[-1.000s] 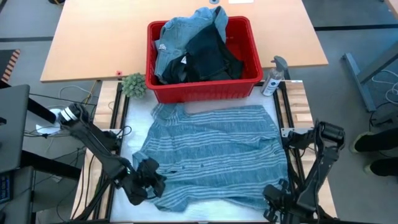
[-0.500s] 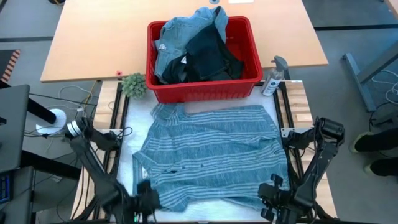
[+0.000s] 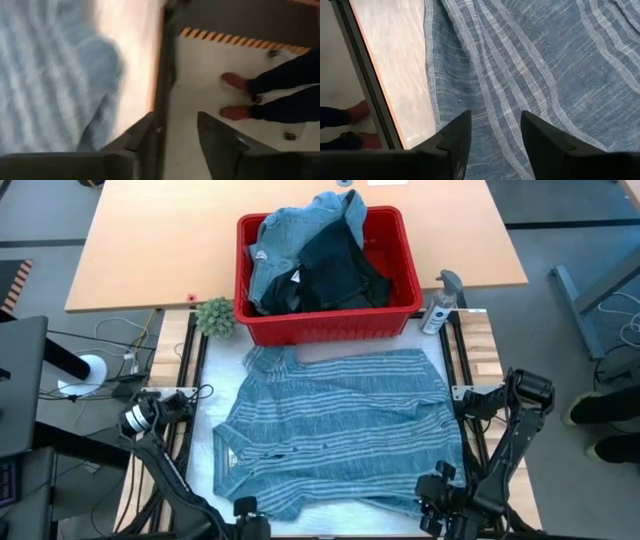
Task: Fold Laundry from Bin
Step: Fold the blue polo shirt
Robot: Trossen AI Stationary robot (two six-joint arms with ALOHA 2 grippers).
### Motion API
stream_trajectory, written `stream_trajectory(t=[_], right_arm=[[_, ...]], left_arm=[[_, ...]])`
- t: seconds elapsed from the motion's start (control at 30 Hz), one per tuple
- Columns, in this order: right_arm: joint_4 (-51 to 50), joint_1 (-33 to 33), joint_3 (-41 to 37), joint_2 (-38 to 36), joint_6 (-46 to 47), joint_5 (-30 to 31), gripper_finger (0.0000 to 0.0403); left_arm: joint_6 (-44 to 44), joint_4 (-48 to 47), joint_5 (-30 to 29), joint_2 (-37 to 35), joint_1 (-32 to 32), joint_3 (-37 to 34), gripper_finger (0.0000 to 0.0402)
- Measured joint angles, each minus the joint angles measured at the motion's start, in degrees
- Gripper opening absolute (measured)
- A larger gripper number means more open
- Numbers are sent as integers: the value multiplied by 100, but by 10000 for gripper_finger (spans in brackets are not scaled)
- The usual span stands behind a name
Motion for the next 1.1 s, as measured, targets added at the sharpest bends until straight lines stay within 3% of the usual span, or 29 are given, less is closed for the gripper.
stream_trajectory(t=[0.2,0.47,0.6,0.87,1.1], right_arm=[[15,0,0,82,38,1,198],[-17,0,2,82,146,1,196],[-9,0,2,82,165,0,196],[-4,0,4,82,222,-1,196],[-48,0,4,82,253,-1,196]], left_arm=[[-463,-662,-175,116,-13,1,190],[-425,-481,-210,259,37,-140,192],[-471,102,33,328,59,-428,192],[-738,-389,-148,330,67,-573,192],[-833,97,-84,385,74,-736,192]])
